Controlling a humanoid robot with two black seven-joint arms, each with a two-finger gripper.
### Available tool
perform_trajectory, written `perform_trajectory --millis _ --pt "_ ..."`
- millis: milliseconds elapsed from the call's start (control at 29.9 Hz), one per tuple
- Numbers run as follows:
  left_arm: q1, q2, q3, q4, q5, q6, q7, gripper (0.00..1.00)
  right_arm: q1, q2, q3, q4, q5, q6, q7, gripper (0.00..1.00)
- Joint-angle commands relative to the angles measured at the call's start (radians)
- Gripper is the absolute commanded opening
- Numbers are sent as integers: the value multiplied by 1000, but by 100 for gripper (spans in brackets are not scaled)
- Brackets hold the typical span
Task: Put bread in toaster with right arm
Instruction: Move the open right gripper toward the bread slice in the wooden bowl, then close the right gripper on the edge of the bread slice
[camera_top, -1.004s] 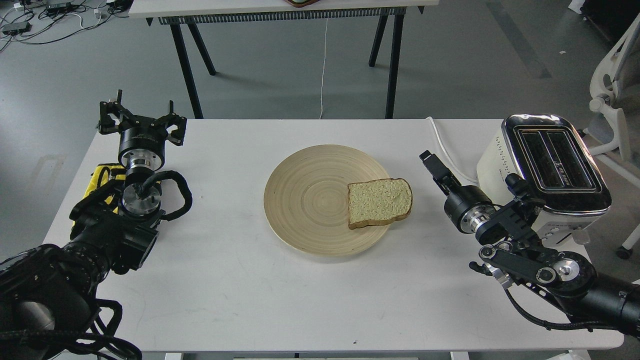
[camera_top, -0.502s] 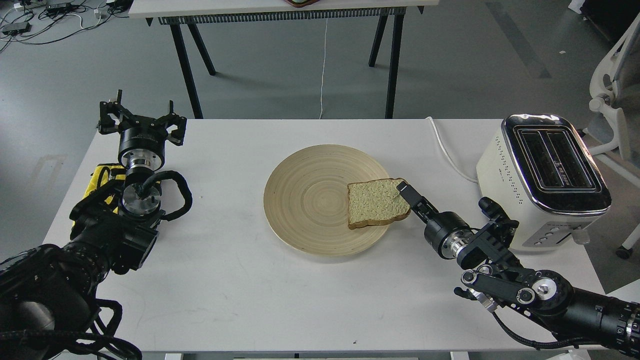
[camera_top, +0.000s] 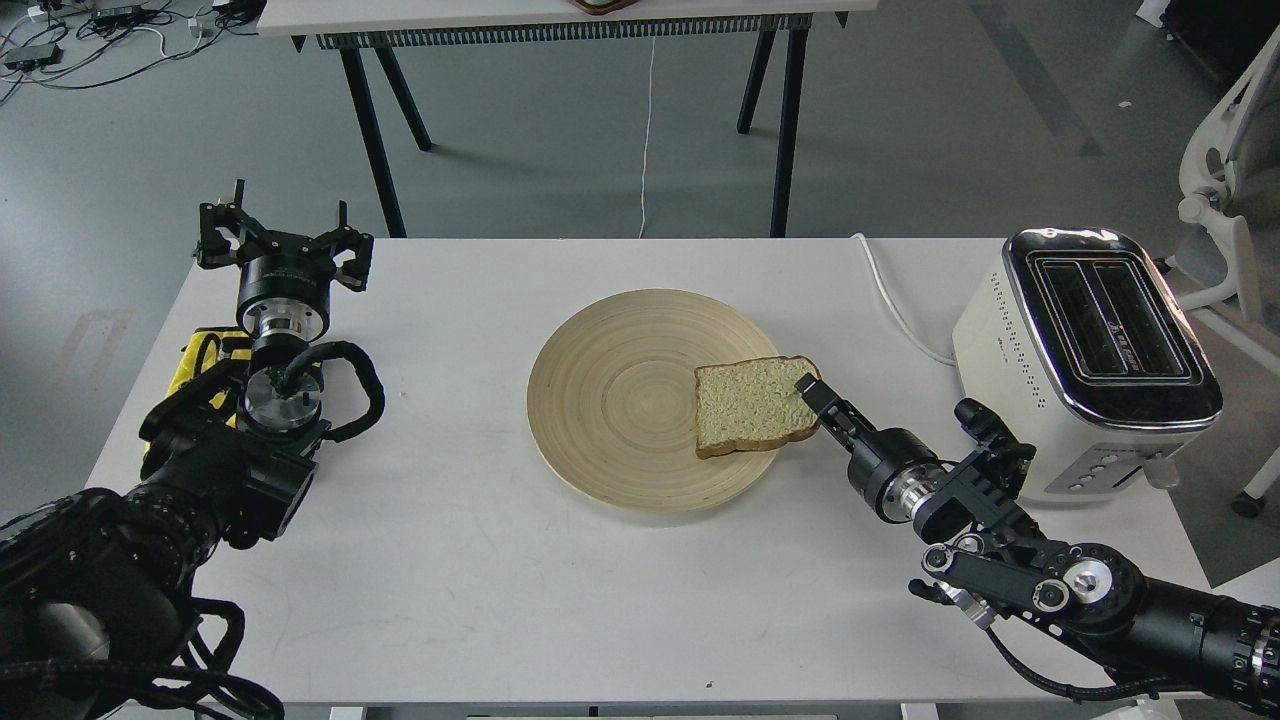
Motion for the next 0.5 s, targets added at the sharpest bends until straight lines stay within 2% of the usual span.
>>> perform_trajectory --millis 0,469 --pt "0 0 1 0 1 0 0 100 0 0 0 0 0 0 0 44" --pt "0 0 0 0 1 0 0 100 2 2 0 2 0 -1 -1 30"
